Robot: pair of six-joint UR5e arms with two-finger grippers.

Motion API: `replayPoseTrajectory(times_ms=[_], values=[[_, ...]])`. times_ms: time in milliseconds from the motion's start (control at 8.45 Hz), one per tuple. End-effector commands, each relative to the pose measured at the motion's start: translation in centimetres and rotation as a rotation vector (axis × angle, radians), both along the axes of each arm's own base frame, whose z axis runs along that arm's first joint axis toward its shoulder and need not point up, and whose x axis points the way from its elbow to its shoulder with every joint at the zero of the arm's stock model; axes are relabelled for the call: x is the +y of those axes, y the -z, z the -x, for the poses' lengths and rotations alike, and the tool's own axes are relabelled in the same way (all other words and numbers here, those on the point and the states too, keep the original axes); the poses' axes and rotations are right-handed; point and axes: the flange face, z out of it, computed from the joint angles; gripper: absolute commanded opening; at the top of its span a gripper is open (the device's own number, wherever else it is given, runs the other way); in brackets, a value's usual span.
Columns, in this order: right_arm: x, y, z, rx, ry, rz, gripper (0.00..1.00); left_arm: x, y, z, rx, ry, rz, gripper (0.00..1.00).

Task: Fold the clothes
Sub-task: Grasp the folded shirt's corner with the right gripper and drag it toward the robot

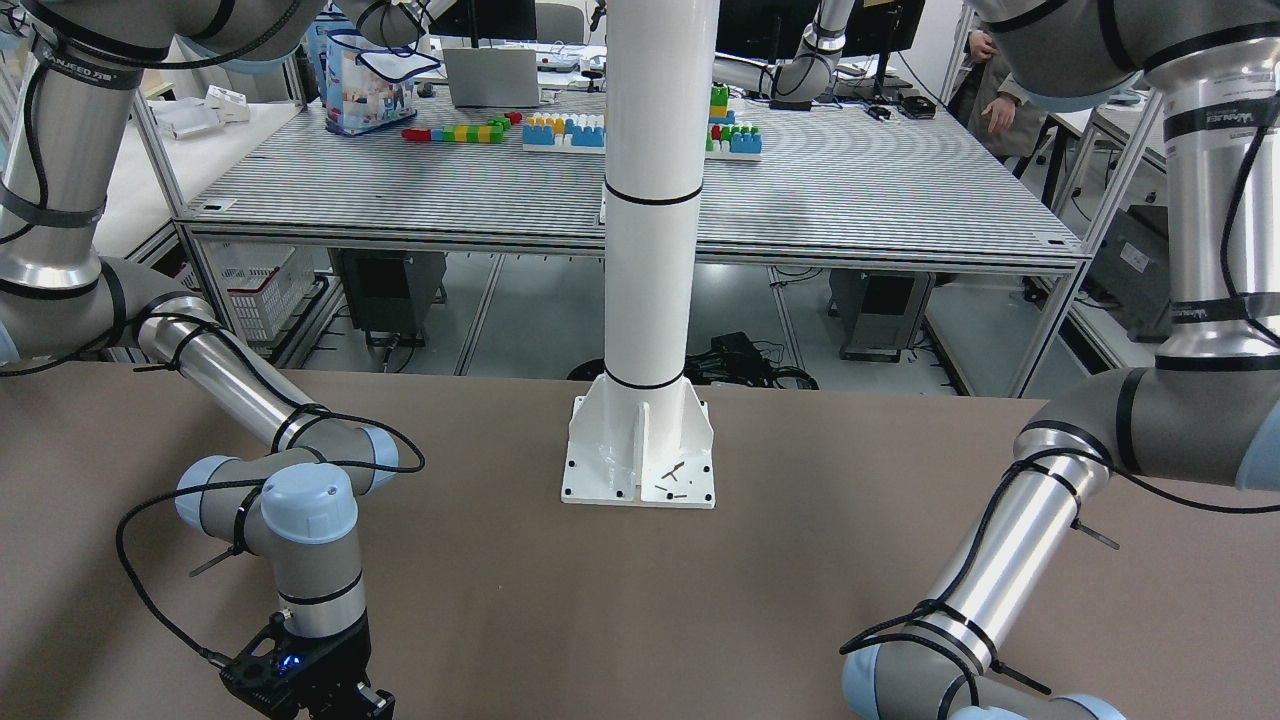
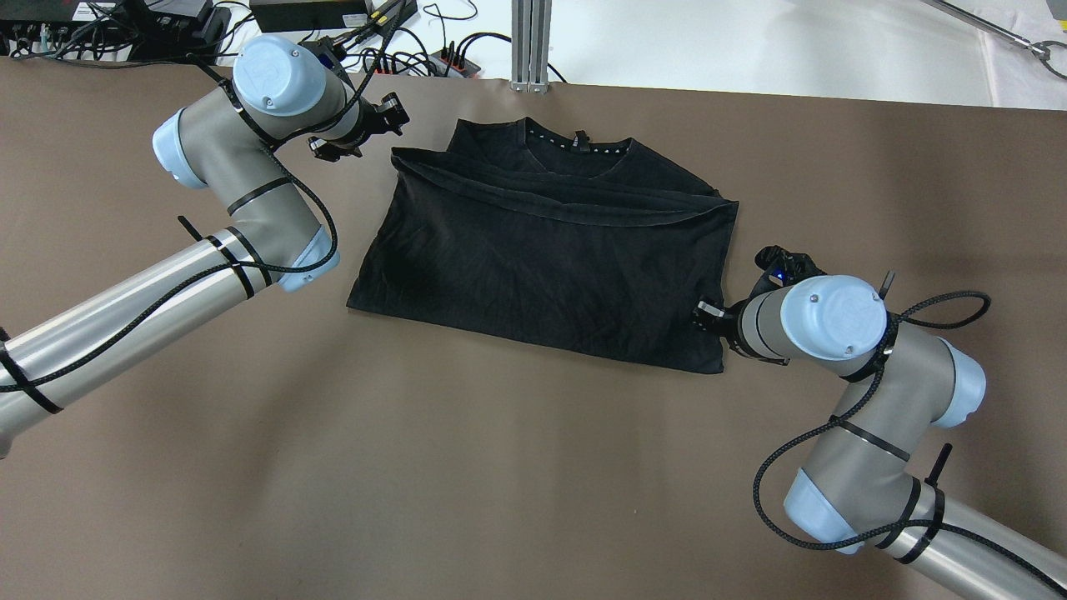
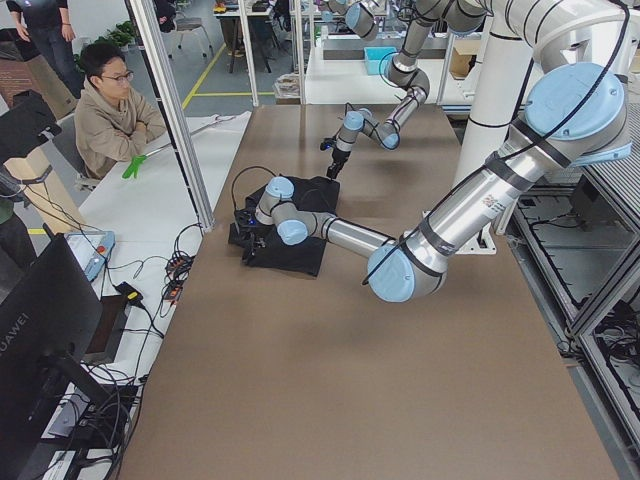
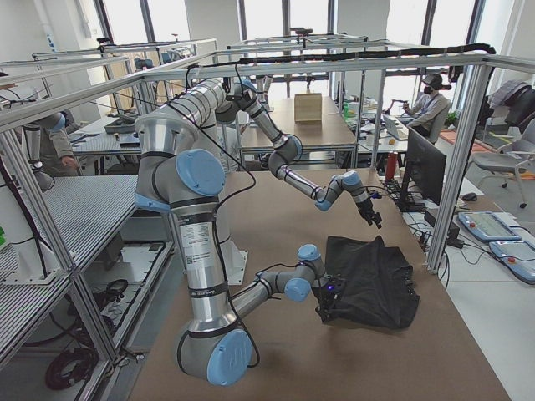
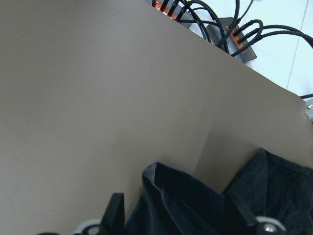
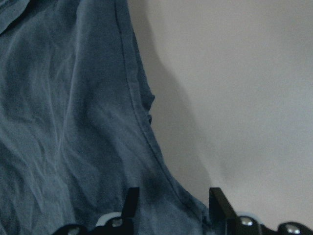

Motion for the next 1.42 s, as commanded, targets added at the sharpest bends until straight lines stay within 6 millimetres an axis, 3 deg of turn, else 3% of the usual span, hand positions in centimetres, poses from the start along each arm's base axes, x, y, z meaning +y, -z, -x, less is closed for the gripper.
replayPoseTrajectory(times_ms=[0,118,237,355,473,710,946,1065,1301], values=[[1.3,-1.0,1.4,0.018,0.025,0.006,0.59,-0.1,1.2,-0.2,0.005,0.002,-0.006,0.76],[1.3,-1.5,1.6,0.027,0.030,0.009,0.57,-0.1,1.2,-0.2,0.006,-0.001,-0.008,0.76],[1.2,-1.7,1.7,0.031,0.031,0.011,0.46,-0.1,1.3,-0.2,0.008,0.001,-0.010,0.76],[1.1,-1.7,1.6,0.031,0.029,0.011,0.30,0.0,1.5,-0.1,0.011,0.004,-0.013,0.77],[1.2,-1.5,1.7,0.026,0.025,0.015,0.00,0.0,1.6,-0.1,0.012,0.004,-0.014,0.77],[1.2,-1.4,1.6,0.021,0.029,0.015,0.00,0.0,1.6,-0.1,0.011,0.005,-0.014,0.77],[2.6,0.7,0.1,-0.020,0.044,0.012,0.00,0.0,2.4,-0.1,0.019,0.009,-0.017,0.77],[4.9,1.0,-1.6,-0.052,0.089,0.031,0.00,-0.1,2.7,-0.1,0.026,0.016,-0.013,0.77],[12.2,3.3,-4.4,-0.156,0.268,0.081,0.00,0.1,3.2,0.1,0.032,0.017,-0.019,0.77]])
